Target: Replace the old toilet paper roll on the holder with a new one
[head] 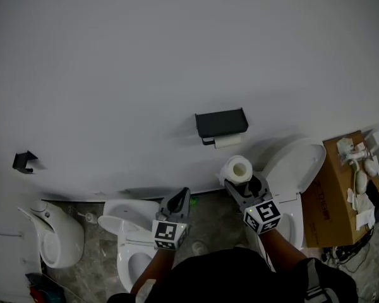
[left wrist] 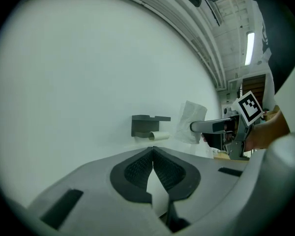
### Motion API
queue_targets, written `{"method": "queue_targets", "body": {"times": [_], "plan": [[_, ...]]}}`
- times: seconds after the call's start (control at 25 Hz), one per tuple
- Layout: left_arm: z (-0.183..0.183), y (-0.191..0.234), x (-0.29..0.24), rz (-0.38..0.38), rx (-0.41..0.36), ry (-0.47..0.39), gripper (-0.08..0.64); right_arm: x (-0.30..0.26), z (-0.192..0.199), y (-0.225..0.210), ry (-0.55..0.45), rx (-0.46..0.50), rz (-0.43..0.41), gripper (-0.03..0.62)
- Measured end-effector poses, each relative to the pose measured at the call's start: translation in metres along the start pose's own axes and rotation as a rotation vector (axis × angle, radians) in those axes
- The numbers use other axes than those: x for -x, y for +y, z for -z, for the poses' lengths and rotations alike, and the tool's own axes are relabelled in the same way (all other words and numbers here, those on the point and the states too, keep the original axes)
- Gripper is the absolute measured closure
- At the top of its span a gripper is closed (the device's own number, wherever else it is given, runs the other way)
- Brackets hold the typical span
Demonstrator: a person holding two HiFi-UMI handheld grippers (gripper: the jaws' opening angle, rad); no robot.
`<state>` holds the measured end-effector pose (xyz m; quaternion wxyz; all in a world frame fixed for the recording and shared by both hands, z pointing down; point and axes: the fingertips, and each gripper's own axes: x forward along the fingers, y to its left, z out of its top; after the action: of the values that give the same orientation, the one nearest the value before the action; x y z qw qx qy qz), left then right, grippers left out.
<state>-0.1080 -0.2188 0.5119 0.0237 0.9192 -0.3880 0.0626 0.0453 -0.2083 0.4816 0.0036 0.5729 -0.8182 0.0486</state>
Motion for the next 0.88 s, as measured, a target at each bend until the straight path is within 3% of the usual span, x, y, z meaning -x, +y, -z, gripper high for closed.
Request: {"method": "queue_targets", "body": {"times": [0.24, 0.48, 0.72, 0.88], "plan": [[0.001, -0.008, -0.028, 0.107, -0.052, 0.002, 0.555, 0.019, 0.006, -0.018, 0.017, -0.040, 0.118, 0.321], [-0.020, -0.041, -0.059, 0.158, -0.156, -0.014, 0.554, 0.039, 0.004, -0.043, 0.033, -0.042, 0.157, 0.321], [-0.033, -0.069, -0.091, 0.182, -0.311, -0.007, 0.446, 0.045, 0.005, -0.066, 0.033, -0.063, 0.160, 0.321], [-0.034, -0.080, -0.111, 0.174, -0.501, 0.020, 0.398, 0.044, 0.011, -0.071, 0.039, -0.075, 0.136, 0.321]]}}
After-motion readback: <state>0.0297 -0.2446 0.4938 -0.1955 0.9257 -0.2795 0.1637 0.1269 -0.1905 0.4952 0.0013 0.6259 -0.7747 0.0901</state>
